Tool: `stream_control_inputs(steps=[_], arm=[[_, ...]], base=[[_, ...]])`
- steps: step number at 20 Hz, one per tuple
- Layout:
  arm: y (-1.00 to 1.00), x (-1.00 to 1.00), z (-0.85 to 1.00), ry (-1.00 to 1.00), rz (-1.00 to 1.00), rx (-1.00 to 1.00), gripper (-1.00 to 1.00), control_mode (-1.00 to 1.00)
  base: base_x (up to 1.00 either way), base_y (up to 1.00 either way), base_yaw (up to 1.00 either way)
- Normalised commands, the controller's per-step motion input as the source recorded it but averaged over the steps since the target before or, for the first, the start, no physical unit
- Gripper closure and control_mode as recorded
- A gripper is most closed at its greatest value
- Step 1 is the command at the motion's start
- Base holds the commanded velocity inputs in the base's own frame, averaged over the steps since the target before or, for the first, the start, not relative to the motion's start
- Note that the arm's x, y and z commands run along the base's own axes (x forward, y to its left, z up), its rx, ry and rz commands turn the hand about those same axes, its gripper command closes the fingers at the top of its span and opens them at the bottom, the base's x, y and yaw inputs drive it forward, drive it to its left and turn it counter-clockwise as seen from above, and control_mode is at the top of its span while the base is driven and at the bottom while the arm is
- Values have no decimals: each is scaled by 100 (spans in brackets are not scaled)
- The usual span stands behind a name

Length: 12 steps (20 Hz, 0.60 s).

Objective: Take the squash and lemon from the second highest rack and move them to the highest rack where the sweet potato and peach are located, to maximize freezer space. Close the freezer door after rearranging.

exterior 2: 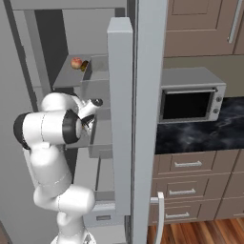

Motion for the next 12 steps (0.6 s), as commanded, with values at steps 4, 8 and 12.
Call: stream_control_inputs(steps=[4, 8, 12], arm=[[-15, -46, 47, -6, -11, -2, 100, -100], [-16, -50, 58, -3, -13, 0, 100, -100], [-7, -53, 55, -5, -12, 0, 100, -100]], base=[[0, 0, 0], [0, 0, 0], [0, 0, 0]])
